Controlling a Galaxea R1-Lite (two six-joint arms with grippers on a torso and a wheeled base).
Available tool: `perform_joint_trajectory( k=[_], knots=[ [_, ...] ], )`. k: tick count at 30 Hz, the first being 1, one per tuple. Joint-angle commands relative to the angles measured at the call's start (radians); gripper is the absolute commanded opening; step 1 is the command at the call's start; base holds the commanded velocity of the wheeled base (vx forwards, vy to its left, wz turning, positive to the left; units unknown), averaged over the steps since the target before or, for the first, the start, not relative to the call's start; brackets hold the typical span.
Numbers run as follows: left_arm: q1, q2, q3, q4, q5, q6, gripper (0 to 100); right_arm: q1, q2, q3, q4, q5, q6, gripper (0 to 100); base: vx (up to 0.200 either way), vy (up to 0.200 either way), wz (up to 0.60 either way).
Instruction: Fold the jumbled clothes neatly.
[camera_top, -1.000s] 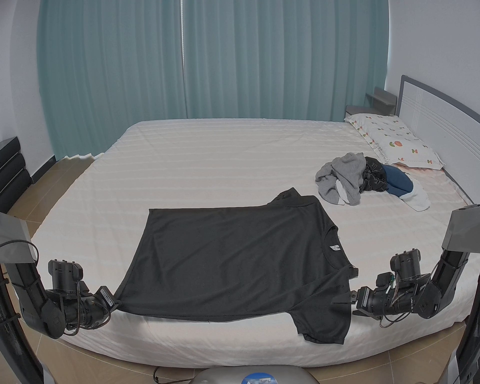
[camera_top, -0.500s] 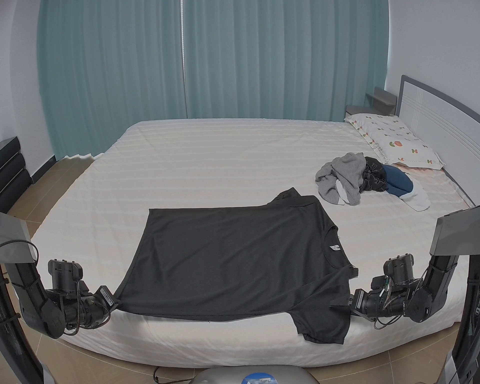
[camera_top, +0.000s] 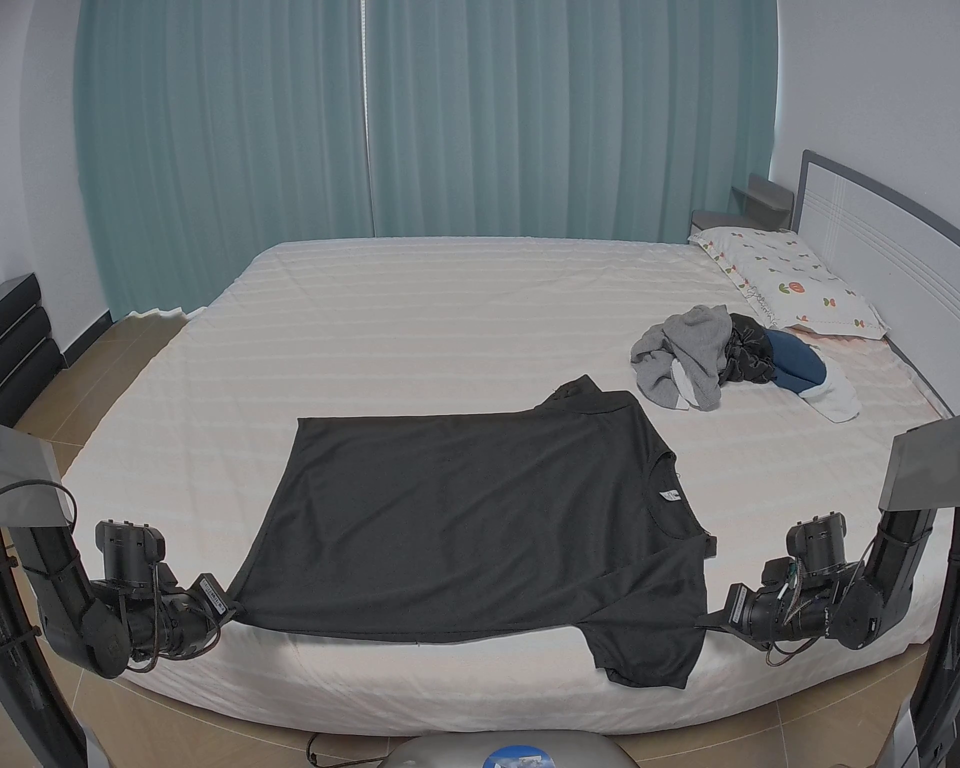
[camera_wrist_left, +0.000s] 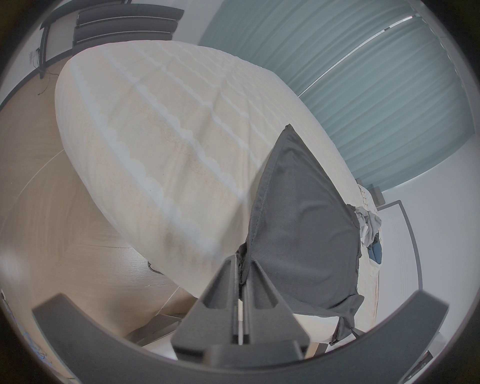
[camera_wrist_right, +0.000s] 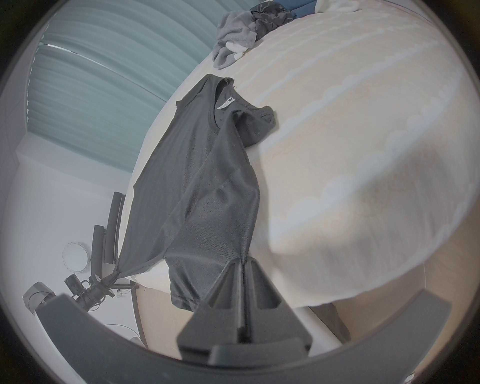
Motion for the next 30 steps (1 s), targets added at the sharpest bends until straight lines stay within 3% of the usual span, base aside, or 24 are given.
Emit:
perform_joint_trajectory(
  k=[1, 14, 30],
  knots=[
    [0.002, -0.011, 0.008, -0.001, 0.001, 0.004, 0, -0.002, -0.061, 0.045, 0.000, 0.006, -0.001, 0, 0.000, 0.000, 0.00],
    [0.002, -0.016, 0.013, -0.001, 0.002, 0.007, 0, -0.002, -0.098, 0.091, 0.003, 0.002, -0.021, 0, 0.000, 0.000, 0.00],
    [0.033, -0.036, 0.080, 0.004, 0.009, 0.181, 0, 0.005, -0.228, 0.249, 0.009, 0.001, -0.064, 0, 0.000, 0.000, 0.00]
  ],
)
